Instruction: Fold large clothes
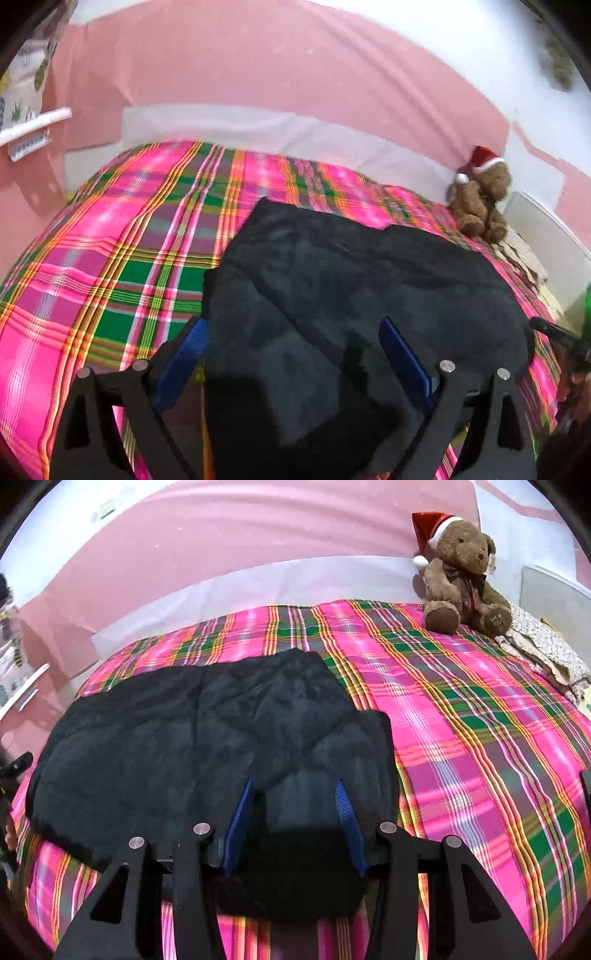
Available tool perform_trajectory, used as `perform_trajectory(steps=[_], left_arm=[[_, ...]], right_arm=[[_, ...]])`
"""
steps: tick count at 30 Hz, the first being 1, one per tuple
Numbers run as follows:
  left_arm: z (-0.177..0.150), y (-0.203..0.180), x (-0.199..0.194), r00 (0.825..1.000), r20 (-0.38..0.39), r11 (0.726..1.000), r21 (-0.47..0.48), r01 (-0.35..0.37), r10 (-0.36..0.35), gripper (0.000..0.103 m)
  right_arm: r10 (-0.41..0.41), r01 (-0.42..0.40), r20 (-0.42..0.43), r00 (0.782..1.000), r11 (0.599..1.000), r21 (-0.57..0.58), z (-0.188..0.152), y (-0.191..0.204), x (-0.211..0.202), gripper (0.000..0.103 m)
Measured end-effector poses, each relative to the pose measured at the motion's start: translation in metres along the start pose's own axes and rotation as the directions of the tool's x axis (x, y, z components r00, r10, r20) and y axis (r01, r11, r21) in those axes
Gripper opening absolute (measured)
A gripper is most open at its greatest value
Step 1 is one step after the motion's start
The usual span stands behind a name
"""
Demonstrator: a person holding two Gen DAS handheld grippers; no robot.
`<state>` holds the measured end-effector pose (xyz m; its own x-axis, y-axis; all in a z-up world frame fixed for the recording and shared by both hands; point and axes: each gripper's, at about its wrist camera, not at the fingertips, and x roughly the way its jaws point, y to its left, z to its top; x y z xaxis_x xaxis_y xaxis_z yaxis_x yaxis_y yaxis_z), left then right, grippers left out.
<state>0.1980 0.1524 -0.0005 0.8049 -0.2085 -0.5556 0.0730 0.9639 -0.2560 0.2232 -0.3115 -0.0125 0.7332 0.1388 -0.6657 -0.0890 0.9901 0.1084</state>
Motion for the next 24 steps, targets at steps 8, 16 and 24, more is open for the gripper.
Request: perform_trajectory(steps=[8,16,24], left_arm=[[-0.031,0.001,0.018,0.995,-0.098,0.999,-0.038,-0.020,0.016,0.095],[0.030,-0.022,0.022,1.000,-0.022,1.000,0.021,-0.001,0.001,0.095],[0.028,-0.019,0.091,0.990,-0.134,0.998,0.036,-0.044,0.048,0.096]], right_arm=[[-0.011,0.012,-0.080,0.997,1.000,0.014,-0.012,-0.009,0.021,0.046],[0.015,-0.015,0.000,1.000,0.999,0.028,0.035,-0.010,0.017,0.046],[0.007,0.000,-0.147,0.989,0.999,0.047,0.033,-0.028,0.084,0.049]])
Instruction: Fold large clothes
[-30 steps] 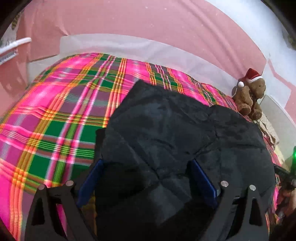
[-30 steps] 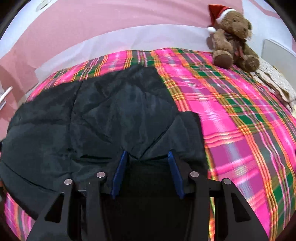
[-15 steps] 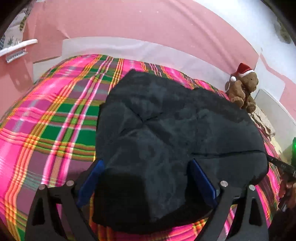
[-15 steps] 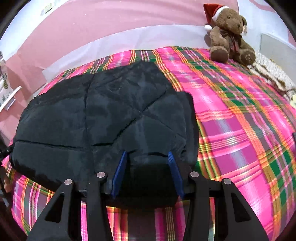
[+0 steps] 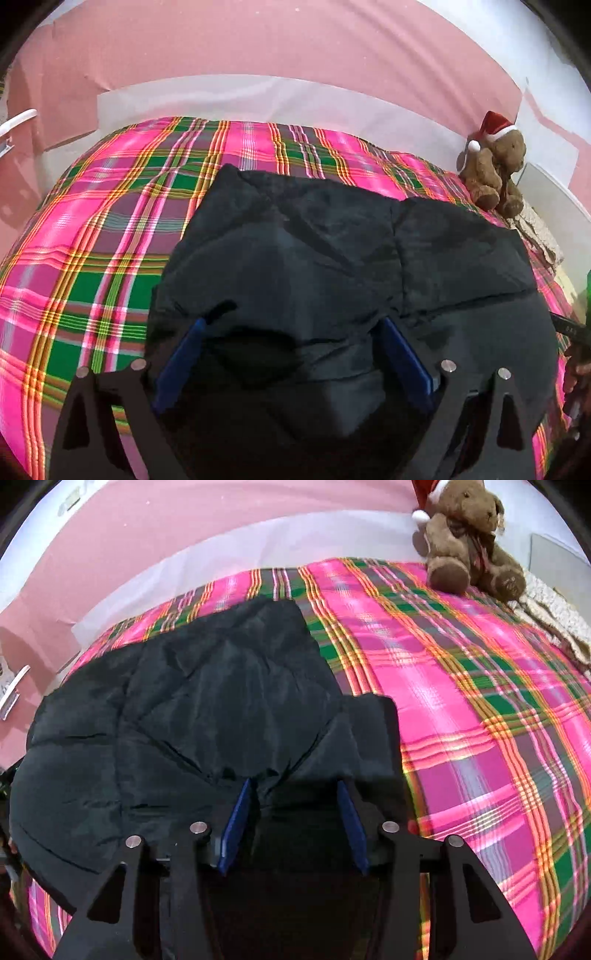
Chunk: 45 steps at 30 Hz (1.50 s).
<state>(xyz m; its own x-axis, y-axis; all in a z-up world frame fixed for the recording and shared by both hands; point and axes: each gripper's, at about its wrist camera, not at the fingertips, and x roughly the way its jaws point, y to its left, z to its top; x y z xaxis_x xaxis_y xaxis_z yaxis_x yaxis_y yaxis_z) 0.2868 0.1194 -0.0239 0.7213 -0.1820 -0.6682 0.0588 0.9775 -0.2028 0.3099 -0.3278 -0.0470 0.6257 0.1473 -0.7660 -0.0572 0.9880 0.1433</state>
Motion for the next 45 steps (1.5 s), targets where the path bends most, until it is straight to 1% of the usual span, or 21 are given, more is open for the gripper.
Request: perform_trajectory(steps=[3,4,6,8,10,12,14,15,17,19,21,28,31,35,37,41,45], left_arm=[[0.007,-0.003,-0.008,1.000,-0.011,1.000,0.013,-0.011,0.011,0.096],[0.010,-0.004,-0.013,1.000,-0.001,1.000,0.021,-0.007,0.007,0.095],[0.021,-0.004,-0.023,0.999,0.037,0.999,0.032,0.005,-0.007,0.095],[0.037,-0.002,-0.023,0.998,0.063,0.999,0.037,-0.006,0.004,0.096],[0.052,0.003,-0.009,0.999,0.047,0.999,0.030,-0.022,0.020,0.095],[0.062,0.011,0.011,0.999,0.010,0.999,0.016,-0.039,0.039,0.095],[0.065,0.019,0.034,0.998,-0.046,0.999,-0.013,-0.045,0.045,0.096],[0.064,0.023,0.044,0.997,-0.070,0.999,-0.021,-0.043,0.041,0.096],[0.056,0.030,0.061,0.995,-0.101,0.998,-0.061,-0.023,0.016,0.096],[0.051,0.030,0.064,0.996,-0.084,0.997,-0.071,-0.015,0.009,0.096],[0.049,0.029,0.066,0.996,-0.083,0.998,-0.066,-0.016,0.011,0.096],[0.048,0.026,0.067,0.997,-0.077,0.998,-0.060,-0.028,0.024,0.097],[0.053,0.022,0.058,0.996,-0.066,0.997,-0.041,-0.061,0.059,0.096],[0.056,0.014,0.027,0.995,-0.010,0.995,-0.006,-0.097,0.097,0.096],[0.056,0.010,0.007,0.994,0.027,0.994,0.005,-0.105,0.105,0.096],[0.049,0.001,-0.028,0.989,0.082,0.992,0.014,-0.128,0.127,0.096],[0.035,-0.009,-0.058,0.984,0.113,0.990,0.019,-0.141,0.138,0.096]], right_arm=[[-0.033,0.033,-0.015,0.999,0.999,0.008,0.007,0.004,-0.009,0.050],[-0.040,0.040,0.005,0.999,0.999,0.007,0.012,0.007,-0.017,0.050],[0.015,-0.015,0.081,0.997,1.000,-0.001,0.026,0.012,-0.037,0.050],[0.033,-0.033,0.095,0.995,0.999,-0.002,0.040,0.017,-0.039,0.050],[0.039,-0.038,0.096,0.995,0.999,-0.009,0.057,0.021,-0.028,0.050],[0.039,-0.038,0.075,0.996,0.999,-0.009,0.070,0.023,-0.011,0.050],[0.042,-0.042,0.015,0.999,0.999,0.004,0.079,0.021,0.015,0.050],[0.028,-0.028,-0.023,0.999,1.000,-0.008,0.079,0.020,0.030,0.050],[0.014,-0.016,-0.066,0.998,0.999,-0.029,0.074,0.019,0.049,0.050],[0.013,-0.015,-0.064,0.998,1.000,-0.019,0.068,0.015,0.056,0.050],[0.006,-0.008,-0.060,0.998,1.000,-0.027,0.064,0.014,0.059,0.050],[-0.025,0.023,-0.046,0.999,0.999,-0.046,0.064,0.018,0.063,0.050],[-0.032,0.031,-0.022,0.999,0.999,-0.042,0.066,0.019,0.055,0.050],[-0.050,0.052,0.034,0.998,0.997,-0.053,0.065,0.023,0.020,0.051],[-0.038,0.042,0.063,0.997,0.997,-0.069,0.063,0.027,0.004,0.051],[0.014,-0.002,0.118,0.993,0.995,-0.100,0.045,0.035,-0.033,0.053],[0.042,-0.028,0.132,0.990,0.993,-0.113,0.018,0.039,-0.058,0.055]])
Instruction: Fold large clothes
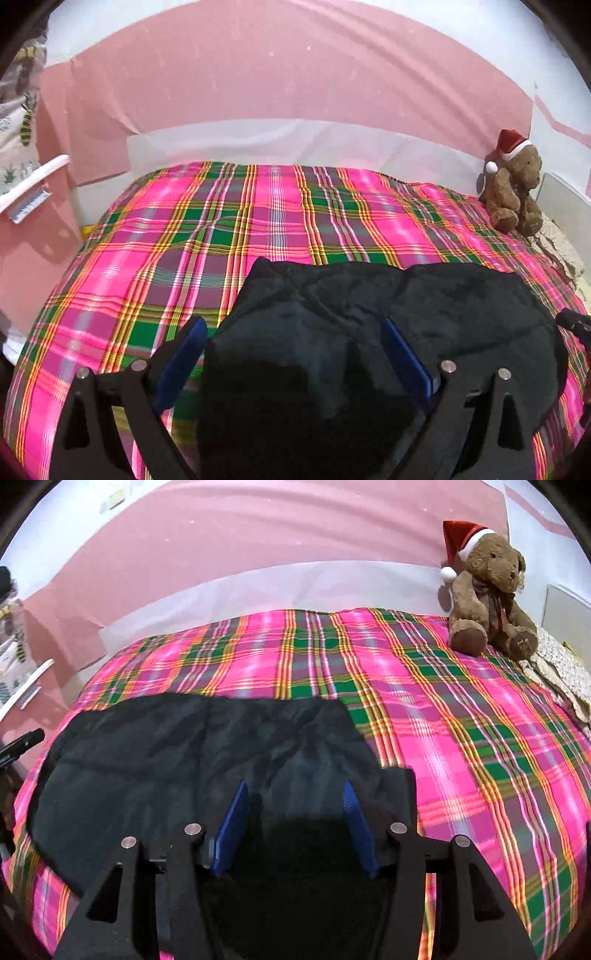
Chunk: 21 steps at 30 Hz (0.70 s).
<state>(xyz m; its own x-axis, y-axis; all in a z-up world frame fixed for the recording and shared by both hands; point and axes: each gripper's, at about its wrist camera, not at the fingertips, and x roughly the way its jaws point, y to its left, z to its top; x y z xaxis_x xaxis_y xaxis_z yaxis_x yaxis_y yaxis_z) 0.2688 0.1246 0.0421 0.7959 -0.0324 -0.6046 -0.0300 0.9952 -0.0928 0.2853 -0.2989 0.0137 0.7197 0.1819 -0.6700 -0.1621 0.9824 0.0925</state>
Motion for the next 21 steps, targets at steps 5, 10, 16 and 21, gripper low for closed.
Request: perform_trajectory(steps=[5,10,16,21], left_arm=[[-0.018,-0.005,-0.026,1.000,0.013,1.000,-0.005,-0.005,0.005,0.096],[-0.042,0.000,-0.038,1.000,0.015,1.000,0.003,-0.012,0.012,0.096],[-0.060,0.042,-0.026,1.000,-0.017,0.998,-0.065,-0.024,0.023,0.096],[-0.066,0.085,0.006,0.996,-0.085,0.983,-0.182,0.017,-0.033,0.096]], right_arm=[[0.008,-0.008,0.009,1.000,1.000,0.012,-0.029,0.001,-0.024,0.055],[0.002,-0.003,0.012,1.000,0.999,0.048,-0.053,-0.010,-0.039,0.060],[-0.030,0.030,-0.004,1.000,0.988,0.153,-0.062,-0.053,-0.034,0.065],[0.016,0.001,-0.072,0.997,0.973,0.229,-0.067,-0.074,-0.008,0.070]])
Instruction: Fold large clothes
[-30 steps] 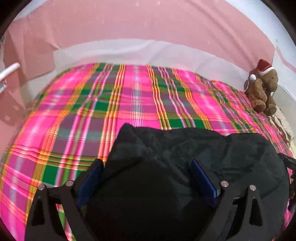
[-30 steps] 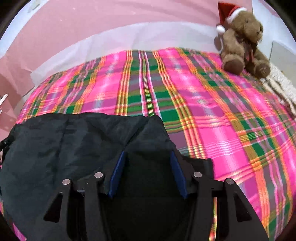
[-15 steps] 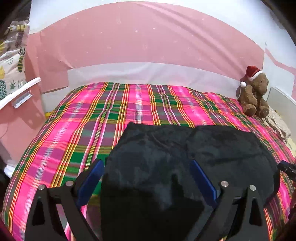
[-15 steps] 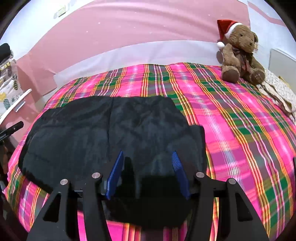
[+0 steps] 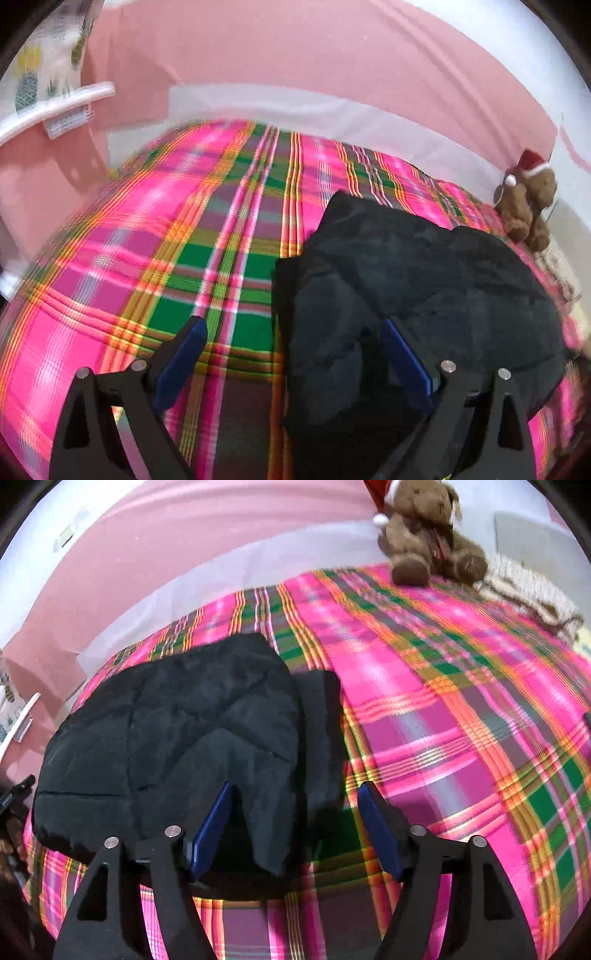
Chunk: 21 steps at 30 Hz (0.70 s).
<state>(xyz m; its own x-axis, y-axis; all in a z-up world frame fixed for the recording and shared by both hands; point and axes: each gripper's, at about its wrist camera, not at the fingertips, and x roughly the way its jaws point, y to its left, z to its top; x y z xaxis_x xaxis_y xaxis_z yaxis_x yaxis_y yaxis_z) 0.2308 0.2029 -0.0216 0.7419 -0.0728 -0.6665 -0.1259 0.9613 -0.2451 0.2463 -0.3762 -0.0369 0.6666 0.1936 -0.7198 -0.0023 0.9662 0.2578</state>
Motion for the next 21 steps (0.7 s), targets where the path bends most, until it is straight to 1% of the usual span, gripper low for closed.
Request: perform_trajectory(steps=[1,4,6,9,11,12,13,14,15,17,19,21], left_arm=[[-0.001,0.004,0.007,1.000,-0.018,1.000,-0.016,0.007,-0.007,0.096],[-0.004,0.005,0.030,0.996,-0.063,0.997,-0.025,0.067,-0.069,0.096],[-0.004,-0.002,0.040,0.992,-0.071,0.995,-0.020,0.101,-0.102,0.096],[-0.001,-0.011,0.051,0.990,-0.073,0.993,-0.010,0.119,-0.120,0.096],[0.000,-0.011,0.059,0.985,-0.090,0.989,-0.025,0.144,-0.146,0.096],[0.000,-0.010,0.064,0.981,-0.102,0.986,-0.038,0.162,-0.165,0.096],[0.001,-0.008,0.066,0.978,-0.108,0.984,-0.046,0.174,-0.178,0.097],[0.001,-0.007,0.069,0.976,-0.114,0.982,-0.056,0.182,-0.187,0.098],[0.002,-0.006,0.070,0.974,-0.119,0.980,-0.062,0.187,-0.194,0.098],[0.000,-0.004,0.068,0.973,-0.115,0.979,-0.062,0.193,-0.199,0.098],[-0.002,-0.004,0.068,0.973,-0.115,0.979,-0.064,0.194,-0.200,0.098],[-0.003,-0.004,0.071,0.972,-0.121,0.978,-0.075,0.194,-0.202,0.100]], right_arm=[[0.010,-0.010,-0.009,1.000,1.000,0.008,0.000,-0.002,0.003,0.070],[0.035,-0.035,-0.025,0.999,0.999,0.016,0.001,-0.004,0.012,0.070],[0.060,-0.059,-0.035,0.998,0.998,0.035,0.005,-0.008,0.015,0.070],[0.073,-0.072,-0.024,0.997,0.997,0.038,0.011,-0.010,0.015,0.070],[0.097,-0.094,-0.040,0.995,0.994,0.052,0.013,-0.011,0.024,0.071],[0.124,-0.119,-0.058,0.991,0.990,0.078,0.015,-0.015,0.032,0.072],[0.136,-0.129,-0.068,0.988,0.987,0.098,0.017,-0.018,0.037,0.077],[0.162,-0.150,-0.082,0.983,0.979,0.136,0.017,-0.024,0.044,0.079],[0.204,-0.186,-0.095,0.974,0.968,0.171,0.016,-0.029,0.052,0.079],[0.244,-0.218,-0.109,0.964,0.953,0.209,0.014,-0.035,0.059,0.079],[0.271,-0.242,-0.108,0.956,0.943,0.228,0.013,-0.036,0.061,0.079],[0.287,-0.256,-0.108,0.952,0.938,0.236,0.013,-0.037,0.063,0.079]])
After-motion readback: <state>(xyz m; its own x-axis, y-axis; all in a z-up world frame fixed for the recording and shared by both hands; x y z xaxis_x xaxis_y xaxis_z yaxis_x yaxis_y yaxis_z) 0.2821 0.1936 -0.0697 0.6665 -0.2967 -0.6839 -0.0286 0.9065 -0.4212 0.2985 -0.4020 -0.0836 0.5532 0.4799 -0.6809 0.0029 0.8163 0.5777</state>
